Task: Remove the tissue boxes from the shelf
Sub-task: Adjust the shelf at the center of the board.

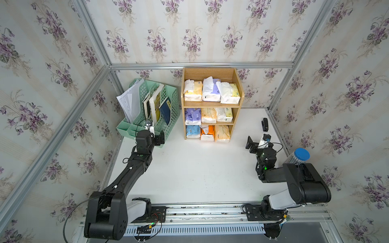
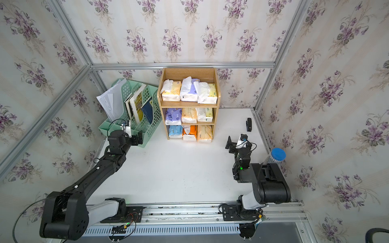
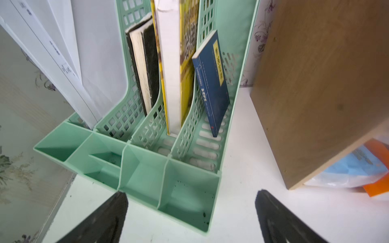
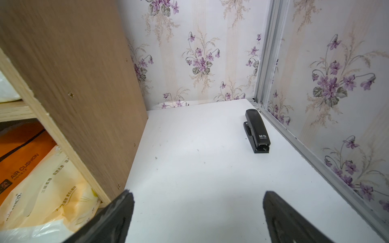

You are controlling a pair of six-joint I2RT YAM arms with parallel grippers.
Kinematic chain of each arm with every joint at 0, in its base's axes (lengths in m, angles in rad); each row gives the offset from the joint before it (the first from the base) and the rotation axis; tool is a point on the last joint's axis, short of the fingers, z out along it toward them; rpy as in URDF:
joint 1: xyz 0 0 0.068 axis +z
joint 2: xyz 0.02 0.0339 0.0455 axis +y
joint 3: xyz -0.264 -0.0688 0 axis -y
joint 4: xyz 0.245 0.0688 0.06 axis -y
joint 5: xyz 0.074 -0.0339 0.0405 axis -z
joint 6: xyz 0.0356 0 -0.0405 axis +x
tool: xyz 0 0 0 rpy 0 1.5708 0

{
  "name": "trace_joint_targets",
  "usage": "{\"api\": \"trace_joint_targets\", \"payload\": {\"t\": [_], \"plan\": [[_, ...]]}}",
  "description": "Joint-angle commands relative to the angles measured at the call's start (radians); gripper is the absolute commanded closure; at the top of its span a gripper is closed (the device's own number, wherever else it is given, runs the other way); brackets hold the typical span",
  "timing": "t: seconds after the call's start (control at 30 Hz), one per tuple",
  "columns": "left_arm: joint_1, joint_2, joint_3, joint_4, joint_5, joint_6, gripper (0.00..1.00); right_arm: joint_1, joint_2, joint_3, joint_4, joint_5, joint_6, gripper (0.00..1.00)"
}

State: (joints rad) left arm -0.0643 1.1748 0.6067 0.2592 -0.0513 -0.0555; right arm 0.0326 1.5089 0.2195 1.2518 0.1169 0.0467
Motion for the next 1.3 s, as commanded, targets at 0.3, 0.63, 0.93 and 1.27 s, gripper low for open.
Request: {"api": "trace_joint_targets", "payload": {"t": [0.3,0.63,0.93,1.27], "plan": [[-0.028,-0.032,0.092,-0.109,0.043,-0.138,0.01,0.024,-0.135,0.021,-0.140,0.046,-0.019,0.00],[-0.287,0.087,0.339,-0.165,0.068,-0.098,0.01,0.044,-0.282,0.341,-0.844,-0.097,0.205,0.07],[-0.359,0.296,0.489,-0.084,0.004,-0.136,0.01,0.266,-0.320,0.491,-1.022,-0.082,0.218,0.13],[-0.365,0.459,0.623,-0.022,0.087,-0.122,0.06,0.418,-0.327,0.640,-1.088,-0.129,0.249,0.15]]}}
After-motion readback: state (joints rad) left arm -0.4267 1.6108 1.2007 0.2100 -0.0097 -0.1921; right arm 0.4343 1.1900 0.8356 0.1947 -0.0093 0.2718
